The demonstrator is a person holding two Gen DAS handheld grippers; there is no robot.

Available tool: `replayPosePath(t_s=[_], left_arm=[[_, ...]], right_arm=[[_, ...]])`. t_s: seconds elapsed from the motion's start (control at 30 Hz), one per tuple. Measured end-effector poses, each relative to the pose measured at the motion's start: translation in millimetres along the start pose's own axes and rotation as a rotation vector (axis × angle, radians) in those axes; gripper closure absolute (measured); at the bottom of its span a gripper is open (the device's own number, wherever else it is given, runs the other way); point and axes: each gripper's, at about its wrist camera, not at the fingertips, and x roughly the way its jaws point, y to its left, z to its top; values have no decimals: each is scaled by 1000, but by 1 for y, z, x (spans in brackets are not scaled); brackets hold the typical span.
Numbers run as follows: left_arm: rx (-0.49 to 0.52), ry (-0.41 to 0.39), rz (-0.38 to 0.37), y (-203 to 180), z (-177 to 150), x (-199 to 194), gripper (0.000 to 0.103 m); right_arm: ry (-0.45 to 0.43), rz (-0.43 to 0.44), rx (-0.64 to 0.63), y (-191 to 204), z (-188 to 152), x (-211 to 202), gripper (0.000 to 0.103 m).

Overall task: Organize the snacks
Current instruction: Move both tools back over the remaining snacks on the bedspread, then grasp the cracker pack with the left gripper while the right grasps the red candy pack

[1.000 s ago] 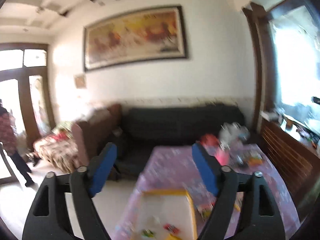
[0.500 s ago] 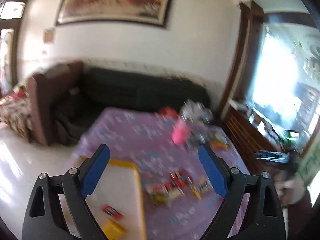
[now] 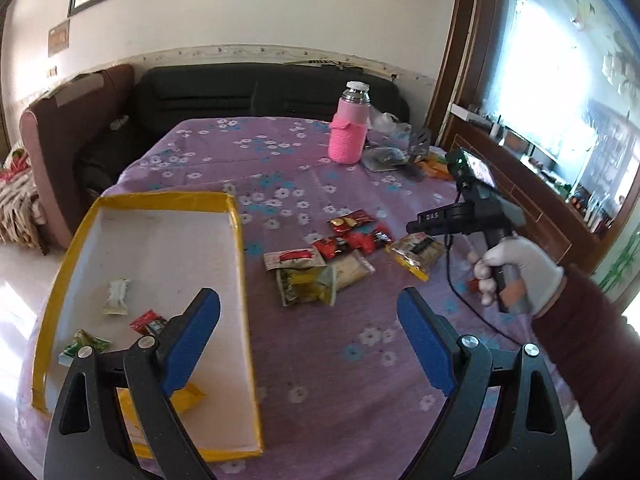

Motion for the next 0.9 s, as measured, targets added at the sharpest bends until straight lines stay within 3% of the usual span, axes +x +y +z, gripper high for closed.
replayPosePath(t_s=[0.23,0.37,0.47,0.53,0.67,0.77,0.9], left_arm=[[-24,31,-36,-1,-13,14,12],[-53,48,-54,-2,-20,19,12],[-54,64,-51,-6,-24,21,12],[-44,72,-46,-9,-27,21,12],[-35,97,-53,-17,-30,30,12],[-13,122,-84,-31,-24,44,12],[86,163,-128,-64,-6,82,12]], right_arm=[[34,37,-149,42,-38,-12,63],[61,135,-229,62,-75,-27,63],[83,272,-322,70,-93,-38,69],[-1,319,-274,48,-95,-65,65],[-192,231,-114,-20,-93,-113,53],[-221,164,22,-75,-96,-122,48],[-183,132,143,-120,-109,-103,48]])
